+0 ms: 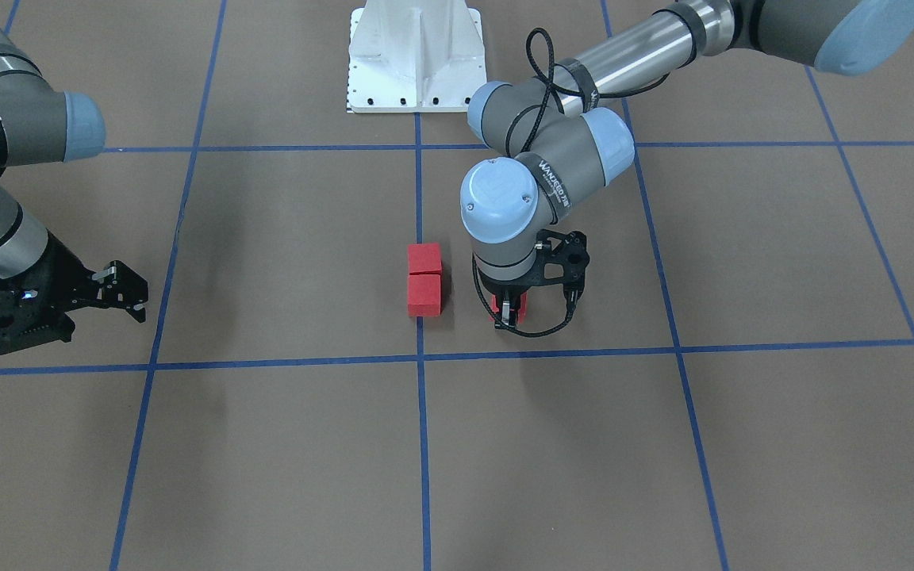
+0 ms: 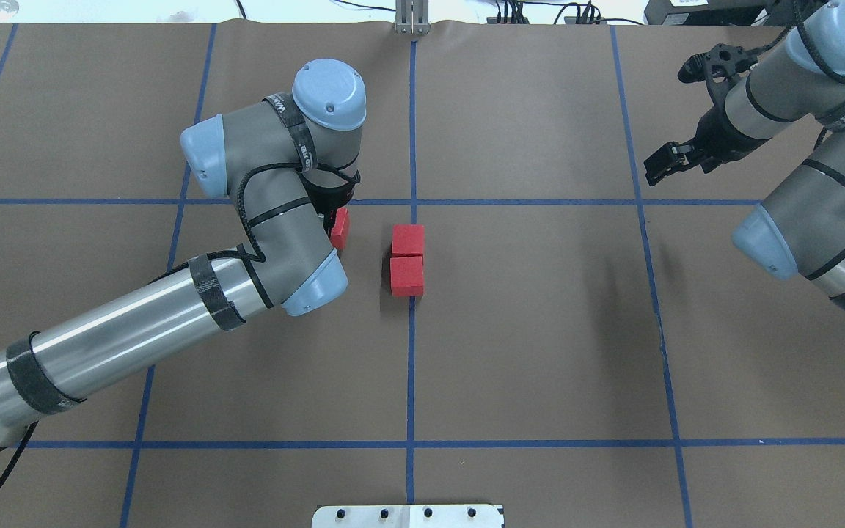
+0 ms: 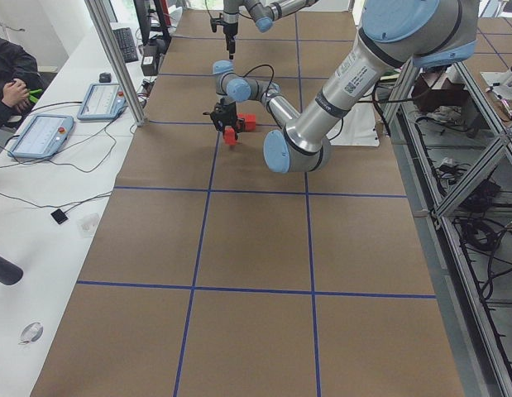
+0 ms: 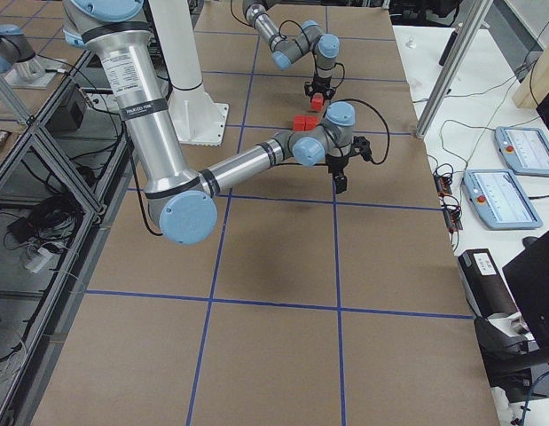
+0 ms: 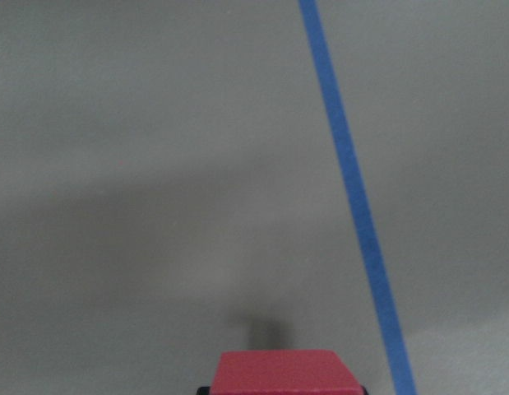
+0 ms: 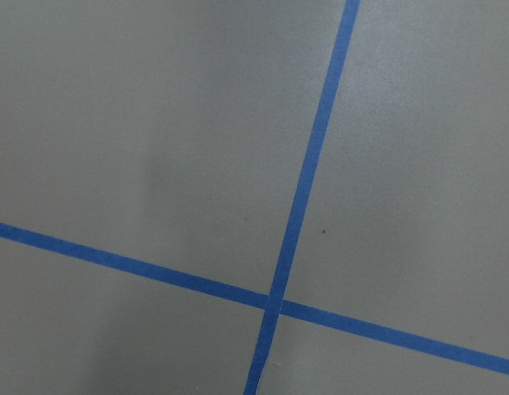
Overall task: Form red blocks into L shape at center
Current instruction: 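Carry the cube with the left gripper toward the two center cubes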
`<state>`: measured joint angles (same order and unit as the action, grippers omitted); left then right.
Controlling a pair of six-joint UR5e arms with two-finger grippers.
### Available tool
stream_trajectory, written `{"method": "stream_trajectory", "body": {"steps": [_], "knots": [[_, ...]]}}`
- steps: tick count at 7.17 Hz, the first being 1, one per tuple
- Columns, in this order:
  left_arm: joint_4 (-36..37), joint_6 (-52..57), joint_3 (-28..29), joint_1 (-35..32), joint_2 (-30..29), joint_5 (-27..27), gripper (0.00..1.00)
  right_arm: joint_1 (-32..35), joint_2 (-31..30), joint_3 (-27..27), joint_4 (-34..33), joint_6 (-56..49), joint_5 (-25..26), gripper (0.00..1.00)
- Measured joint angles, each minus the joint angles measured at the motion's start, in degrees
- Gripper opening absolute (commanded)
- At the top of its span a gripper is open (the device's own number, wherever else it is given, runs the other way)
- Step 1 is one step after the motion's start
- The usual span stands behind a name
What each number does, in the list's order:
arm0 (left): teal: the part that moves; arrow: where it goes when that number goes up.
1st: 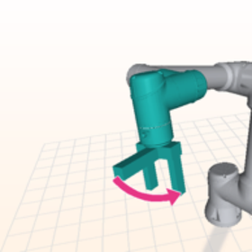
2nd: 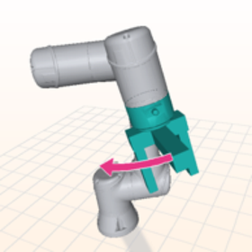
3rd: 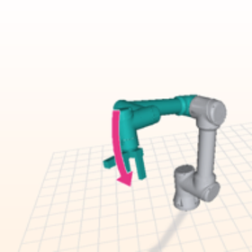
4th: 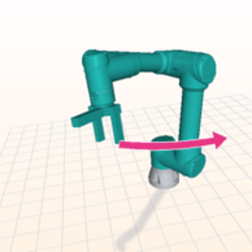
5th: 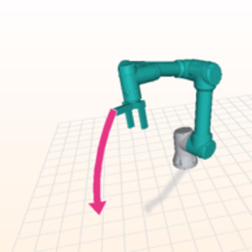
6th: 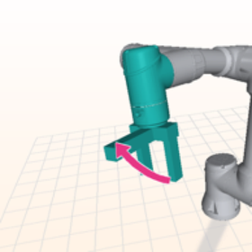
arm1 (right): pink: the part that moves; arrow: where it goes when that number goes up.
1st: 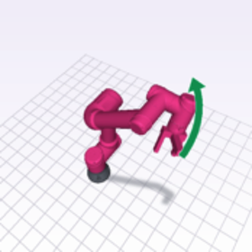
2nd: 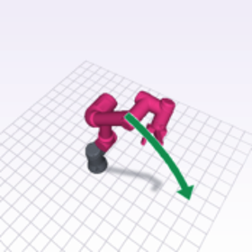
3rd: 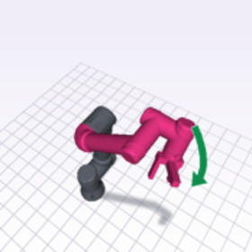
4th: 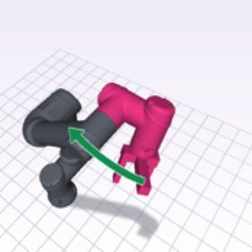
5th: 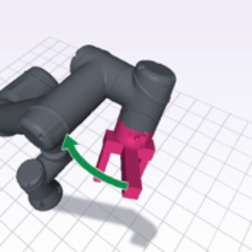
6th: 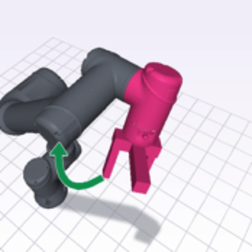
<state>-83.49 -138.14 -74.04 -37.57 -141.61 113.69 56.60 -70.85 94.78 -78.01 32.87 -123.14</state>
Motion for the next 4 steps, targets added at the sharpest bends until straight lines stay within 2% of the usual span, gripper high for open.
{"method": "stream_trajectory", "body": {"steps": [4], "knots": [[-2.73, -2.87, 0.0, -0.04, -0.76, 2.41, 0.0, 0.0, 0.14, 0.05, 0.05, -0.08, 0.0, 0.99]]}}
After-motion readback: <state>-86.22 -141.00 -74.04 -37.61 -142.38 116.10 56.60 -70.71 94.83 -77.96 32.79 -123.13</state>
